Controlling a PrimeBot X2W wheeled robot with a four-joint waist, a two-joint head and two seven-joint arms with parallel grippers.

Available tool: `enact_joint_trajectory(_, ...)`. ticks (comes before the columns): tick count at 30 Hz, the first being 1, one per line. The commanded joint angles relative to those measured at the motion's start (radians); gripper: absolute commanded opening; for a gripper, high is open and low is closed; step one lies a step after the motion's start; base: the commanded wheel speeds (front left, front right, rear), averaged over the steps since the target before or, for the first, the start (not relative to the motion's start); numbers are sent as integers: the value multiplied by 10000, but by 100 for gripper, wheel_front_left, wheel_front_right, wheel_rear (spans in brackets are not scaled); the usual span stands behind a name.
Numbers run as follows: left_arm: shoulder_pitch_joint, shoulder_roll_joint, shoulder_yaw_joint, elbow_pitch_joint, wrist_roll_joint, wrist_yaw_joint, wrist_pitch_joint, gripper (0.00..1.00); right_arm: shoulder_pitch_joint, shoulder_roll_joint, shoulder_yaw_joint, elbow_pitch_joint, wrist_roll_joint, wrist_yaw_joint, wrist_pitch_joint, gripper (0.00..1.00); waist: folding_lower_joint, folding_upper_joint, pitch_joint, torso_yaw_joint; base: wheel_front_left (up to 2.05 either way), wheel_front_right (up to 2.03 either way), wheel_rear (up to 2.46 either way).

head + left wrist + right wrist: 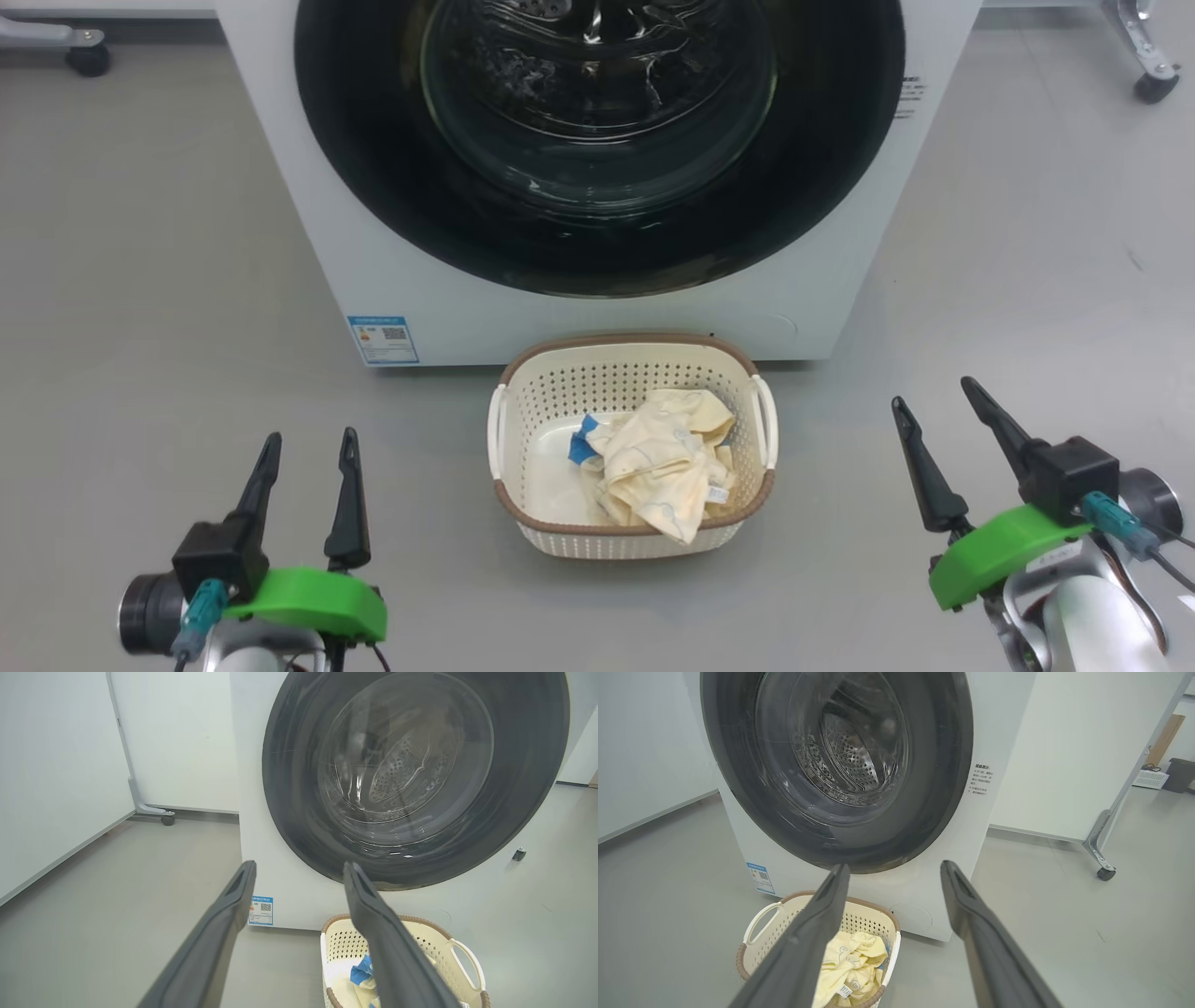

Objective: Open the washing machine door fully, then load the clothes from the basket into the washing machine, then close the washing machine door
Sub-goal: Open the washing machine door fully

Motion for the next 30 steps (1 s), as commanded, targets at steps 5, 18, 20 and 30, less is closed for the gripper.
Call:
enact_joint_trajectory(5,-525,130,361,-375,99,6,-143,100,-494,-128,123,-329,82,-30,-107,100,-1,0,-8,-79,123,123,-246)
enact_joint_trajectory(18,-467,98,312,-365,99,6,-143,100,-410,-115,43,-359,94,-30,-107,100,-1,0,-146,-175,123,123,-246)
enact_joint_trajectory(20,-470,94,304,-382,86,6,-143,100,-402,-113,32,-358,93,-30,-107,100,-1,0,-153,-179,123,123,-246)
enact_joint_trajectory(30,-401,93,216,-651,-43,6,-143,100,-371,-106,21,-402,100,-30,-107,100,-1,0,-132,-190,88,88,-176)
